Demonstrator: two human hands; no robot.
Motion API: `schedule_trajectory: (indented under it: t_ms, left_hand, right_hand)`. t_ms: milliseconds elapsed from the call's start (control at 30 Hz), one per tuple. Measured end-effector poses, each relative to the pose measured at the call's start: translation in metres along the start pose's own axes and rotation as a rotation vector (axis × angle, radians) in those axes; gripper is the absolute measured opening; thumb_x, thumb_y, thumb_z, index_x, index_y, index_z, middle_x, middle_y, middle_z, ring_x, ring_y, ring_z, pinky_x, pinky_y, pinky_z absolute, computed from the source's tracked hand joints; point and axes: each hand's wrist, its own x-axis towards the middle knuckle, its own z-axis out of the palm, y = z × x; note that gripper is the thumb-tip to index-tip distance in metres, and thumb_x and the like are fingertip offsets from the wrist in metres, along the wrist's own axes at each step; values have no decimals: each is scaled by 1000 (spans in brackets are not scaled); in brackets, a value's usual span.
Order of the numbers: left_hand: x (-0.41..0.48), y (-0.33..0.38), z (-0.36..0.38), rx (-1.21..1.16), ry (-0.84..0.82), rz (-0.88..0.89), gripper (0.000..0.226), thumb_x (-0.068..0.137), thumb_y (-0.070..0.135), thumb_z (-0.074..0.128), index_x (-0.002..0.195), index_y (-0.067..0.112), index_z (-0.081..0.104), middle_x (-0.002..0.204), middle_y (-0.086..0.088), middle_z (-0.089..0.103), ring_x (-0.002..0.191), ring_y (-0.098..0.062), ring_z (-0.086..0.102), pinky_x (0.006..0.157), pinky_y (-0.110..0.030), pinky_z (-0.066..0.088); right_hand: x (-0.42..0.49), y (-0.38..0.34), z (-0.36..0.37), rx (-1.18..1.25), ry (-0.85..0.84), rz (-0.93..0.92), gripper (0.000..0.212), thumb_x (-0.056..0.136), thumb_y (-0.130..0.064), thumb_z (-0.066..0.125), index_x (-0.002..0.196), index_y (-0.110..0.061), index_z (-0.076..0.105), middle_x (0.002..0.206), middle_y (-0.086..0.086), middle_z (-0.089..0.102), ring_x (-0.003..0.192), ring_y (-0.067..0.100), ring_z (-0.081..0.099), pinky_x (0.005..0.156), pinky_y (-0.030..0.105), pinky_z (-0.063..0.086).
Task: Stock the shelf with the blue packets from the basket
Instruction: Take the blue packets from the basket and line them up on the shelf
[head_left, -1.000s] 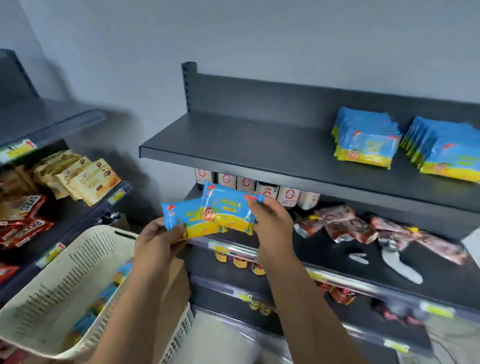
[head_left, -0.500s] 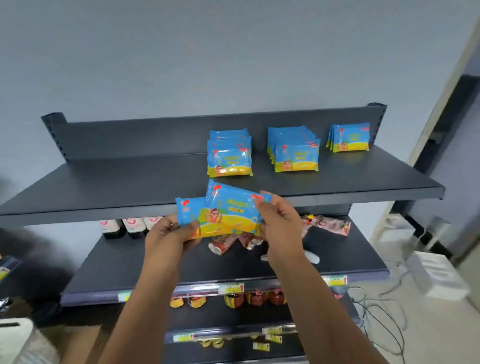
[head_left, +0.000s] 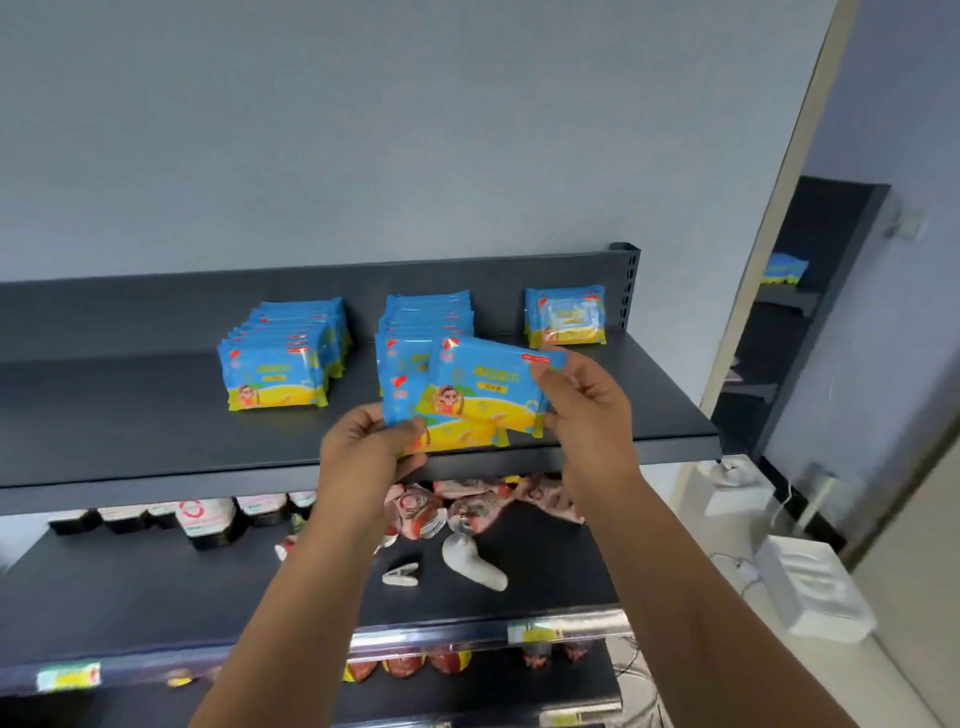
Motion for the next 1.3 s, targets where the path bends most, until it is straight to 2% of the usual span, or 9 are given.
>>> schedule_trajectory:
  t_ms: [67, 133, 233, 333, 600, 767, 833, 1000, 1300]
  left_hand:
    - [0, -6, 38, 6, -30, 36, 14, 90, 0, 73, 99, 11, 70, 87, 1, 76, 82, -12, 71, 66, -24, 59]
    - [2, -13, 72, -9, -73, 39, 13, 90, 0, 73, 99, 9, 71, 85, 3, 75, 81, -11, 71, 67, -25, 60]
    - [19, -21, 115, -7, -121, 12, 11, 90, 0, 73, 98, 7, 69, 77, 8, 71, 79, -10, 69, 71, -27, 63]
    - [49, -25, 151, 19, -155, -14, 14, 91, -1, 71, 102, 7, 68, 93, -1, 73, 88, -15, 70, 73, -28, 63]
    - [133, -50, 210, 50, -66, -30, 22, 92, 5, 74, 111, 6, 63, 109, -9, 70, 92, -18, 71, 67, -27, 60]
    - [160, -59, 228, 193, -113, 25, 16, 90, 12, 76, 103, 15, 68, 98, -4, 71, 82, -17, 67, 68, -38, 59]
    - [167, -62, 231, 324, -117, 134, 14, 87, 19, 79, 98, 21, 70, 101, 0, 70, 85, -16, 66, 70, -33, 54]
    - [179, -67, 233, 705, -35, 232, 28, 90, 39, 75, 112, 25, 66, 115, 0, 46, 91, -21, 60, 82, -40, 57]
    - [190, -68, 232, 626, -51, 229, 33, 95, 28, 71, 122, 13, 60, 124, -3, 47, 92, -13, 52, 76, -25, 41]
  right_hand:
    - [17, -9, -19, 15, 40, -23, 15, 96, -9, 71, 99, 4, 66, 93, 16, 69, 96, 31, 74, 76, 42, 61]
    - [33, -17, -37, 42, 67, -41, 18, 95, -9, 71, 105, 5, 67, 99, 20, 69, 94, 33, 72, 81, 50, 59]
    - [52, -28, -61, 43, 132, -37, 16, 95, -9, 70, 110, -4, 72, 106, 12, 78, 97, 27, 76, 76, 39, 63]
    - [70, -35, -77, 28, 203, -46, 14, 95, -10, 71, 109, -10, 74, 101, 6, 79, 92, 23, 77, 63, 29, 61]
    - [114, -37, -96, -33, 335, -72, 15, 95, -9, 71, 110, -8, 73, 86, -4, 79, 77, 13, 77, 51, 23, 54]
    - [142, -33, -105, -88, 348, -82, 10, 95, -7, 70, 104, -9, 74, 88, -5, 78, 77, 12, 76, 51, 24, 55]
    - [150, -32, -106, -112, 333, -85, 10, 95, -6, 70, 104, -9, 74, 88, -2, 78, 77, 12, 76, 52, 24, 56]
    - [169, -24, -108, -225, 296, -84, 10, 95, -6, 70, 104, -9, 74, 91, 5, 78, 82, 15, 78, 63, 28, 62]
    - [199, -5, -105, -550, 269, -141, 8, 97, -17, 71, 103, -21, 72, 97, -5, 76, 88, 8, 75, 70, 22, 62]
